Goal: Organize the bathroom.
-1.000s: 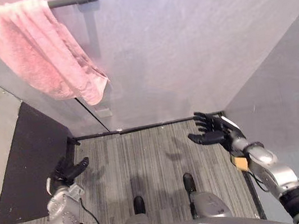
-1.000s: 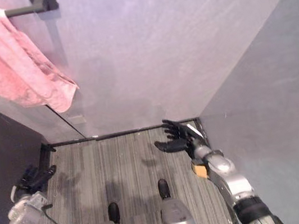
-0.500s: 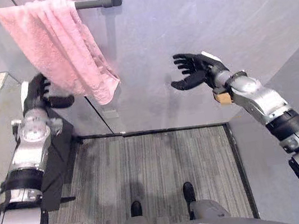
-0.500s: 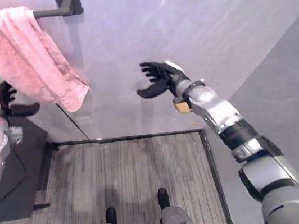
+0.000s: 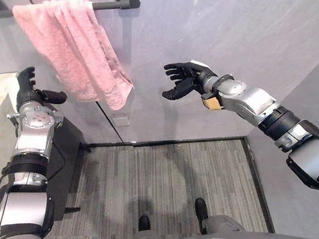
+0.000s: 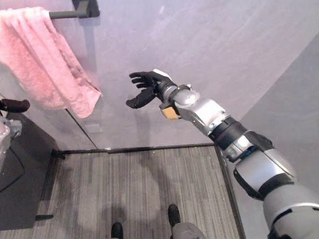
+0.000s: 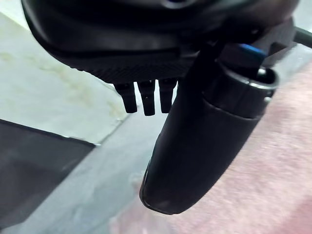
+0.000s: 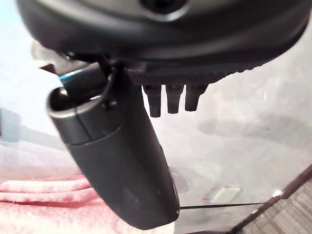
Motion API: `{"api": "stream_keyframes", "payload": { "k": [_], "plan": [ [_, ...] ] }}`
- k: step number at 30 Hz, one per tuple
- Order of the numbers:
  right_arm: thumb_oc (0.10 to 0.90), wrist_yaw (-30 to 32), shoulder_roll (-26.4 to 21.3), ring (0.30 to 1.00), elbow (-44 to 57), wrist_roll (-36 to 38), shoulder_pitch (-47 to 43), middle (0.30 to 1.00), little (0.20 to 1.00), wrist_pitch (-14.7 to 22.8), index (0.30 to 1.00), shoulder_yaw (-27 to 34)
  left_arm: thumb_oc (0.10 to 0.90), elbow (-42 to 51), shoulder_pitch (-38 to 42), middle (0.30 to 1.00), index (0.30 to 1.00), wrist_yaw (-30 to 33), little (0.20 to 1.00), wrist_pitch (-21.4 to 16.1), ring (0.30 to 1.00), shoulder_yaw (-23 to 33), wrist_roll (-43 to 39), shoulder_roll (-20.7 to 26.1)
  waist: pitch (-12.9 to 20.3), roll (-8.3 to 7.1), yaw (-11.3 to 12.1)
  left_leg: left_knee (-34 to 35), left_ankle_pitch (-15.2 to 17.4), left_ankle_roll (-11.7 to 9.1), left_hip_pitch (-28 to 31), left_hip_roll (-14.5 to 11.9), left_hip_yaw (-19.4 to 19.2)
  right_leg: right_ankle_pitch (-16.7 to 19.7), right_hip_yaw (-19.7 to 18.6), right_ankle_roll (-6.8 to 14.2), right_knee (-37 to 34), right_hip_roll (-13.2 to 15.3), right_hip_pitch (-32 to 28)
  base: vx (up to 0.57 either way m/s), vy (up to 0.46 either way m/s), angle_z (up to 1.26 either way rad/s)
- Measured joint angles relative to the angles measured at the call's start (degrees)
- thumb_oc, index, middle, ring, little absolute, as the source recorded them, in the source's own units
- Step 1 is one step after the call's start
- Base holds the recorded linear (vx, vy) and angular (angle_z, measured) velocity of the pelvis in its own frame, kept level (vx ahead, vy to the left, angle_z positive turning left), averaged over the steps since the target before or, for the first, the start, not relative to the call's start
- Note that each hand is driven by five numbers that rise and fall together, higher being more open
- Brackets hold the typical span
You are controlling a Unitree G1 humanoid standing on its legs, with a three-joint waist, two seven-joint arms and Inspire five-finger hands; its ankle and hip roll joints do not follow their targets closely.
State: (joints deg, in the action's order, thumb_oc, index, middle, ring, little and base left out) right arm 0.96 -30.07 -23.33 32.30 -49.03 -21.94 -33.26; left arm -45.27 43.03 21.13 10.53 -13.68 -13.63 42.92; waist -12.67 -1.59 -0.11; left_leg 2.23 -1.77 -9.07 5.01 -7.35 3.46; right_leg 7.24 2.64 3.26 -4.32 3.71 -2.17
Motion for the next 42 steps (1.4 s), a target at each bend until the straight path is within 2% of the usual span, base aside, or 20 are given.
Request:
{"api": "stream_keyframes", "payload": {
  "k": [1,2,4,5,6,8,11,16,19,27,29,30,31,32,33,35,37,38,40,42],
  "plan": [
    [0.8,0.0,0.0,0.9,-1.2,0.0,-0.4,0.9,0.9,0.0,0.9,-0.5,0.8,-0.5,0.0,0.9,0.9,0.3,0.9,0.7,0.9,0.0,0.0,-0.5,0.0,-0.03,0.1,-1.4,0.4,-0.5,-0.7,0.2,0.1,-0.3,0.0,-0.2,0.4,-0.1,0.0,-0.02,0.033,0.17],
    [0.8,0.1,0.0,0.9,-2.2,-0.1,-0.4,0.9,0.9,-0.1,0.9,-0.5,0.8,-0.5,-0.1,0.9,0.9,0.4,0.9,1.3,0.9,0.0,0.0,-1.2,-0.1,-0.18,0.6,-4.5,0.3,-2.2,-2.1,0.3,0.2,-1.0,0.3,-0.5,1.6,-0.2,0.2,-0.09,0.093,0.32],
    [0.8,1.1,-0.4,0.9,-3.7,-0.1,-0.3,0.9,0.9,-0.3,0.9,-0.5,0.8,0.5,0.0,0.9,0.9,0.9,0.9,1.2,0.9,-1.5,0.0,-2.7,-0.6,-1.67,0.0,-17.6,0.2,-2.9,-11.1,1.8,0.2,-3.2,0.7,-1.0,6.3,1.3,2.5,-0.12,0.184,0.84],
    [0.8,2.7,-1.5,0.9,-3.8,-0.5,0.8,0.9,0.9,0.7,0.9,-0.1,0.8,2.0,-0.1,0.9,0.9,1.4,0.9,1.1,0.9,-6.0,0.0,-3.8,-0.7,-1.0,-1.3,-16.7,-0.7,-0.2,-13.0,1.7,-2.2,-4.3,3.9,-0.7,6.2,2.0,2.2,-0.07,0.169,1.36],
    [0.8,3.8,-2.0,0.9,-3.9,-0.6,0.9,0.9,0.9,1.0,0.9,0.6,0.8,3.6,0.0,0.9,0.9,1.0,0.9,1.0,0.9,-6.9,-0.2,-4.1,-1.2,0.09,-2.3,-14.4,0.3,1.6,-12.3,1.5,-3.2,-4.7,6.2,-0.9,6.5,2.0,2.6,-0.03,0.107,1.24],
    [0.8,5.4,-1.4,0.9,-3.4,-0.6,0.8,0.9,0.9,1.0,0.9,2.5,0.8,4.6,1.2,0.9,0.9,0.3,0.9,0.7,0.9,-7.5,-0.3,-3.9,-2.6,1.24,-2.0,-9.3,1.3,6.1,-11.5,1.1,-5.5,-5.1,6.1,-1.1,9.6,1.9,6.3,0.01,0.014,0.23],
    [0.8,4.9,-1.1,0.9,-3.5,-0.4,0.9,0.9,0.9,1.1,0.9,2.3,0.8,4.2,4.4,0.9,0.9,-0.2,0.9,1.2,0.9,-10.0,-0.1,-2.9,-4.7,0.56,-1.0,-8.0,-0.4,7.3,-10.9,2.1,-6.2,-4.7,4.8,-0.5,11.1,2.9,7.8,0.0,-0.01,-0.14],
    [0.8,3.8,-1.0,0.9,-4.7,-0.3,0.9,0.9,0.9,1.8,0.9,2.3,0.8,4.3,8.0,0.9,0.9,-0.7,0.9,1.2,0.9,-11.2,0.6,-0.7,-6.1,0.1,-1.2,-7.7,-0.4,7.3,-10.1,3.1,-7.7,-3.1,3.4,0.4,8.0,3.8,6.3,0.1,-0.009,-0.13],
    [0.8,3.0,-1.0,0.9,-5.6,-0.3,1.0,0.9,0.9,1.8,0.9,2.3,0.8,4.2,8.2,0.9,0.9,-1.8,0.9,1.4,0.9,-11.1,0.6,0.6,-6.3,0.14,-1.5,-6.8,-0.1,6.8,-6.8,3.3,-8.1,-1.8,3.3,0.8,4.3,3.8,1.9,0.17,-0.013,-0.05],
    [0.8,2.1,-0.9,0.9,-5.6,-0.4,1.0,0.9,0.9,1.7,0.9,2.3,0.8,4.2,8.1,0.9,0.9,-4.0,0.9,2.2,0.9,-10.3,0.8,1.7,-6.3,0.15,-1.5,-7.1,0.7,5.7,-4.7,2.5,-8.7,-1.9,2.9,0.5,3.4,3.1,-0.5,0.1,-0.027,-0.06],
    [0.8,1.7,-0.9,0.9,-5.6,-0.4,1.0,0.9,0.9,1.3,0.9,2.2,0.8,4.2,7.8,0.9,0.9,-4.3,0.9,2.2,0.9,-10.3,0.8,1.6,-6.3,0.15,-1.3,-9.2,1.5,4.5,-5.0,2.0,-9.6,-2.2,1.7,0.1,4.2,2.9,-0.4,0.05,0.031,-0.14],
    [0.8,1.5,-0.8,0.9,-5.7,-0.4,1.0,0.9,0.9,1.3,0.9,2.2,0.8,4.2,7.6,0.9,0.9,-4.3,0.9,2.2,0.9,-10.3,0.9,1.6,-6.3,0.12,-1.2,-12.0,1.7,2.8,-5.7,1.7,-9.3,-2.9,1.6,-0.1,5.1,2.5,-0.3,0.07,0.225,-0.07],
    [0.8,0.8,-0.8,0.9,-6.4,-0.4,0.8,0.9,0.9,1.3,0.9,2.3,0.8,5.6,6.7,0.9,0.9,-4.4,0.9,2.0,0.9,-9.0,1.3,1.6,-7.3,-1.07,-1.3,-31.4,3.4,0.5,-15.4,2.1,0.3,-5.8,0.5,-0.7,8.9,3.5,0.5,0.04,0.214,0.0],
    [0.8,0.8,-0.8,0.9,-6.4,-0.4,0.8,0.9,0.9,1.3,0.9,2.3,0.8,5.6,6.7,0.9,0.9,-4.4,0.9,2.0,0.9,-9.0,1.3,1.6,-7.3,-1.07,-1.3,-31.4,3.4,0.5,-15.4,2.1,0.3,-5.8,0.5,-0.7,8.9,3.5,0.5,-0.06,0.373,-0.6],
    [0.8,0.6,0.4,0.9,-6.0,-0.5,1.2,0.9,0.9,1.3,0.9,2.0,0.8,8.6,1.6,0.9,0.9,-3.8,0.9,2.1,0.9,-6.9,3.4,3.2,-7.3,-0.85,-0.2,-26.0,6.2,1.0,-16.5,-1.9,4.8,-6.0,-2.3,-0.7,9.4,2.3,1.2,-0.09,0.313,-0.67],
    [0.8,1.1,0.5,0.9,-5.7,-1.6,1.2,0.9,0.9,1.6,0.9,1.5,0.8,7.3,1.8,0.9,0.9,-3.6,0.9,1.8,0.9,-8.9,2.8,3.2,-7.6,0.46,-1.5,-17.9,4.6,1.6,-17.4,-3.8,3.7,-6.6,-2.1,0.1,10.4,2.8,3.4,-0.02,0.271,-0.44],
    [0.8,2.0,-0.7,0.9,-5.0,-2.8,1.2,0.9,0.9,1.6,0.9,1.6,0.8,3.0,5.7,0.9,0.9,-4.0,0.9,1.8,0.9,-13.1,2.7,2.8,-7.6,1.68,-2.6,-20.3,4.9,4.2,-19.7,-1.4,-0.8,-7.4,-2.9,1.4,13.5,5.4,7.7,0.03,0.08,-0.27],
    [0.8,1.9,-1.4,0.9,-4.9,-2.7,1.7,0.9,0.9,1.7,0.9,1.7,0.8,2.8,7.9,0.9,0.9,-4.1,0.9,1.7,0.9,-13.5,2.7,2.3,-8.3,2.45,-3.3,-19.1,1.8,3.1,-20.1,0.4,-0.9,-7.5,-3.0,2.6,14.8,7.0,9.6,0.02,0.038,-0.16],
    [0.8,1.7,-1.8,0.9,-5.3,-2.7,3.4,0.9,0.9,1.6,0.9,1.7,0.8,5.7,9.2,0.9,0.9,-4.2,0.9,1.8,0.9,-13.5,2.8,2.0,-8.9,0.68,-3.1,-18.7,0.9,4.3,-20.5,3.4,-2.4,-7.3,-2.8,2.6,13.4,10.6,9.8,0.01,-0.006,0.03],
    [0.8,1.0,-1.7,0.9,-5.4,-2.7,4.2,0.9,0.9,1.6,0.9,1.6,0.8,7.2,9.2,0.9,0.9,-4.2,0.9,1.8,0.9,-13.5,2.8,2.1,-9.5,0.6,-2.4,-18.9,1.0,5.0,-20.5,4.7,-2.9,-7.1,-3.0,2.9,11.6,11.8,8.9,0.03,-0.032,0.0]
  ]
}}
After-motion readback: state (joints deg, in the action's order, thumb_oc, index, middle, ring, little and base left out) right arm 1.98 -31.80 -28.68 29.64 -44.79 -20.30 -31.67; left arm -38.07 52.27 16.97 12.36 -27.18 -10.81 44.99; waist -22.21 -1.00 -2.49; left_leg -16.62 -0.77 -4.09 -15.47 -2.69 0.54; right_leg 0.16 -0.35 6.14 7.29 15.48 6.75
